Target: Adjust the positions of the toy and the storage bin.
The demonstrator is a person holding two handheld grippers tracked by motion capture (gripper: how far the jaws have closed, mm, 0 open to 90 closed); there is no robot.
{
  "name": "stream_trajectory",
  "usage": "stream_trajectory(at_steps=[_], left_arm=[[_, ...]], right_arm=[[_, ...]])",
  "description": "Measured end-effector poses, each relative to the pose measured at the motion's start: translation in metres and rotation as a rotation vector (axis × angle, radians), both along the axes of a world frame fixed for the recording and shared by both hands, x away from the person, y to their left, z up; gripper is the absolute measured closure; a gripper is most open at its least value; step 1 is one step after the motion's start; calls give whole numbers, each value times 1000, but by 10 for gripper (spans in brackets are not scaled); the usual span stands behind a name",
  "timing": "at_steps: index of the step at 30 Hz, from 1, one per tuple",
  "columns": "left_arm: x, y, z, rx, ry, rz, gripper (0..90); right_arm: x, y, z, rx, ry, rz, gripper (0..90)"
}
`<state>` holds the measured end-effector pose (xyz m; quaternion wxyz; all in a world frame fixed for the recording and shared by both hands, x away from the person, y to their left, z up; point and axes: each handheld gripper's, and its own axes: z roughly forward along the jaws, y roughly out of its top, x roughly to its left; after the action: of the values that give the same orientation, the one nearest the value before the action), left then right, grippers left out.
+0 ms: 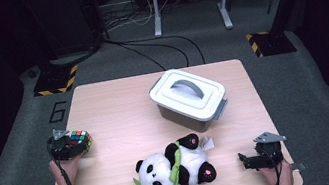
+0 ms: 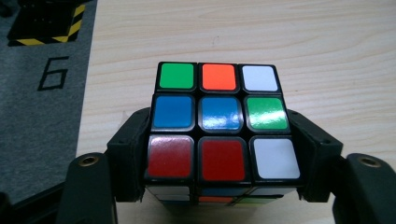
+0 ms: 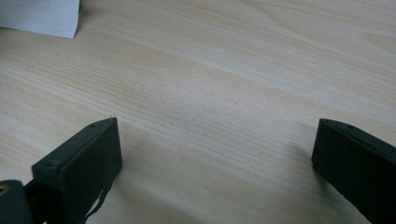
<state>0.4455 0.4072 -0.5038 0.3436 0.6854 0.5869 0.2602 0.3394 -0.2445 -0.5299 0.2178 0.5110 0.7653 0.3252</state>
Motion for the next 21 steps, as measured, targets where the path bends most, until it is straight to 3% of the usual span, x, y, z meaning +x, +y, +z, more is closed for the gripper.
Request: stream_trajectory(at_steps=[6, 14, 21], left_arm=[[-8, -3, 11, -9, -28, 1, 154], [-25, -17, 29, -8, -60, -31, 52], [-39, -39, 40, -1, -64, -101, 13]], right_arm=[[0, 0, 0, 0, 0, 0, 10], [0, 0, 0, 0, 0, 0, 10], [0, 0, 0, 0, 0, 0, 10]])
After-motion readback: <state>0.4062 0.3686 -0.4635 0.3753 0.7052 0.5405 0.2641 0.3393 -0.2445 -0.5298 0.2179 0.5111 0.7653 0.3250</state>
